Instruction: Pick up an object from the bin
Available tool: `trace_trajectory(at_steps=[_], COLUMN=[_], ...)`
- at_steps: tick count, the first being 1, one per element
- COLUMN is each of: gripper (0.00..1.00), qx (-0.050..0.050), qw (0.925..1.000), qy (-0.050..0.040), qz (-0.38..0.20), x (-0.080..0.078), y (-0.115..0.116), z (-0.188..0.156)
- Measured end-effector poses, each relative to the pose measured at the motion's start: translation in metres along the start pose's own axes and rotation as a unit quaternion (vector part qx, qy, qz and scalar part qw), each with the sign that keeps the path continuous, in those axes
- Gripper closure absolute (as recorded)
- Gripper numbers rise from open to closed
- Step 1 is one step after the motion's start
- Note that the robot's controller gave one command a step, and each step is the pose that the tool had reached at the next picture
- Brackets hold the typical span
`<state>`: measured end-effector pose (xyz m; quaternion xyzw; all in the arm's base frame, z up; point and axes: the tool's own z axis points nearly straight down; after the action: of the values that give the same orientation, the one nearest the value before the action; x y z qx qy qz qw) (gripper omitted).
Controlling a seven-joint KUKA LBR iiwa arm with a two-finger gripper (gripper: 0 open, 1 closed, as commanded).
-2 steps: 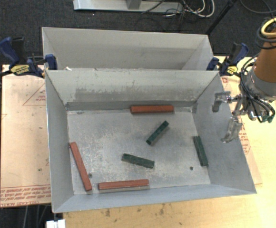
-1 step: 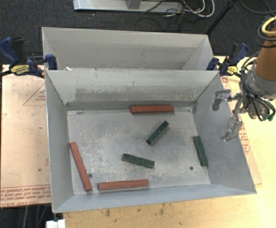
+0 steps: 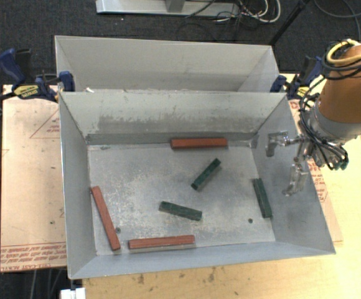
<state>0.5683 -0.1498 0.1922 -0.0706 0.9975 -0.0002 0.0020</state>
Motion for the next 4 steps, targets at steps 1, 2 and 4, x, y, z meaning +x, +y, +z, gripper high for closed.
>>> trace_trajectory(at_steps=[1,2,4], gripper=[0.00,0.00,1.00], qx=[-0.002,-0.001,-0.008], qw=[0.9946,0.9671,0.9065], qy=[0.0026,0.0006,-0.0051], qz=[-0.104,-0.255,-0.422], x=[-0.002,-0.006,-0.014], y=[0.001,-0.003,0.006], z=[0.048,0.076,0.120])
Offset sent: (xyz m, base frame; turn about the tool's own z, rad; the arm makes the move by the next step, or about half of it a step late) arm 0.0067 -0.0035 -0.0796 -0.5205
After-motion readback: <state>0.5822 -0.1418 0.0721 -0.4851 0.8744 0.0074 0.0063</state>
